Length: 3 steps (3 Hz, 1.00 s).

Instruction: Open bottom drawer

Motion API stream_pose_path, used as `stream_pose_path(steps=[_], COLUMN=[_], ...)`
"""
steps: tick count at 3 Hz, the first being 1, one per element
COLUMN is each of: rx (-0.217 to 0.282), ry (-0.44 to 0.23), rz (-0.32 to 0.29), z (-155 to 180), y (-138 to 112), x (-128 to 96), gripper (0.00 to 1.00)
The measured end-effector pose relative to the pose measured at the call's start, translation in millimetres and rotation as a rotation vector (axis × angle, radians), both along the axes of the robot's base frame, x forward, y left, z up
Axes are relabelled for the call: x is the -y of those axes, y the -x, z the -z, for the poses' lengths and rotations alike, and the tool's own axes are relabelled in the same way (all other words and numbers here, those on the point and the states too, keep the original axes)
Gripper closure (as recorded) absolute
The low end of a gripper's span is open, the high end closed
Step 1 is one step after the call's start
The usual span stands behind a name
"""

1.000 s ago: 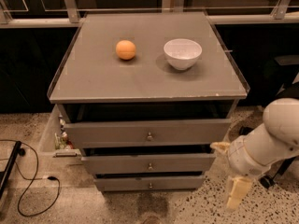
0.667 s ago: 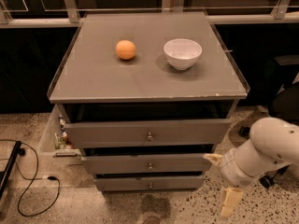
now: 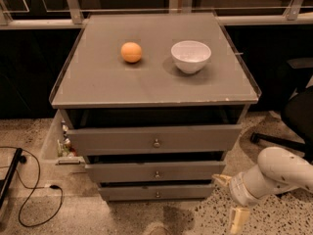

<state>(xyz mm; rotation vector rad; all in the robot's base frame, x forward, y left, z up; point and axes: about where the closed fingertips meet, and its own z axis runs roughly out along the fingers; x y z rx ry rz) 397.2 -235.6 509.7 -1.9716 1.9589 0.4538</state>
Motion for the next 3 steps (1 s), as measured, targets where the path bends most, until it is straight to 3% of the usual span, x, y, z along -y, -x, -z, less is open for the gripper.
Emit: stream_pose_path(steps=[1,3], rx=[-0.024,0.000], ry=[-0.009,0.008], rz=[0.059,0.071], z=[36.1,43.5], y=[0.3,-2.6], x=[14.2,16.2], gripper=[0.00,0.00])
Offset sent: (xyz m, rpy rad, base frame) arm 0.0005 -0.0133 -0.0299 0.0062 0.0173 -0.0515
